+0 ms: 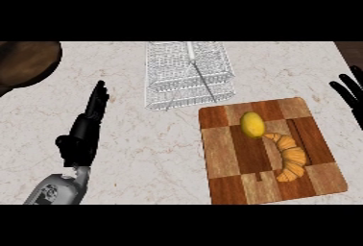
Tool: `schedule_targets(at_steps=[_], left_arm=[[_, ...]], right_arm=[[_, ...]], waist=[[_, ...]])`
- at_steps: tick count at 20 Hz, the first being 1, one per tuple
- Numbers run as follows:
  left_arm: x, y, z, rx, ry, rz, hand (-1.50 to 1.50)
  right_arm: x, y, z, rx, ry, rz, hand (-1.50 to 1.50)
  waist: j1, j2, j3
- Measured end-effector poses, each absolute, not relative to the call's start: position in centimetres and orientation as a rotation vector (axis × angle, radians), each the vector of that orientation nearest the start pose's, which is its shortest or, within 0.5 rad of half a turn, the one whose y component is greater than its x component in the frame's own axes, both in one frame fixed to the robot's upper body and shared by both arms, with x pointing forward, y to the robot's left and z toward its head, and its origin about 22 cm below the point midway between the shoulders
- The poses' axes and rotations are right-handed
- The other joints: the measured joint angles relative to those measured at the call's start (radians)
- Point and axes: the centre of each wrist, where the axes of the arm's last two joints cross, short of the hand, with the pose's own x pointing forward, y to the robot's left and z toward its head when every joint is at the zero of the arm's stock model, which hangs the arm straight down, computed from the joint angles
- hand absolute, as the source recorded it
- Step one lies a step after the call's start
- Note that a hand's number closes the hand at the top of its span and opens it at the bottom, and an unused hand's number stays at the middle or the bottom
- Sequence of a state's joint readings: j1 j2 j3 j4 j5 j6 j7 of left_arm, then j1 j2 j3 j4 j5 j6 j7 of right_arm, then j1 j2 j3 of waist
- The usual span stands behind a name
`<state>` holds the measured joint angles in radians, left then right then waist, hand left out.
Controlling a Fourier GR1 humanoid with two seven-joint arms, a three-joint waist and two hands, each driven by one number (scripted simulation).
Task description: Pick the lemon from the cutting board and place it in the tiered basket
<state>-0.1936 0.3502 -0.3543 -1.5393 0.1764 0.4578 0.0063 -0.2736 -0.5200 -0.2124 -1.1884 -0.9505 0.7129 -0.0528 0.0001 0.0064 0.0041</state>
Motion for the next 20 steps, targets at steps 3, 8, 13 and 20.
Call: schedule_targets(at_steps=[3,8,13,20], left_arm=[[26.9,20.8,3.2,0.191,-1.658,-0.101,0.0],[26.8,20.6,3.0,0.193,-1.656,-0.103,0.0],[26.9,20.3,3.1,0.192,-1.658,-0.107,0.0],[27.2,20.4,2.9,0.19,-1.665,-0.104,0.0]], right_arm=[[29.3,-43.5,9.9,0.608,-1.816,0.22,-1.5],[29.0,-44.4,18.0,0.335,-1.784,0.675,-1.5],[28.7,-40.9,23.3,0.045,-1.723,1.035,-1.5],[28.0,-34.4,24.2,-0.183,-1.593,1.284,-1.5]], waist=[[-0.003,-0.001,-0.001],[-0.006,-0.006,-0.003],[0.0,-0.008,-0.004],[0.002,-0.008,-0.005]])
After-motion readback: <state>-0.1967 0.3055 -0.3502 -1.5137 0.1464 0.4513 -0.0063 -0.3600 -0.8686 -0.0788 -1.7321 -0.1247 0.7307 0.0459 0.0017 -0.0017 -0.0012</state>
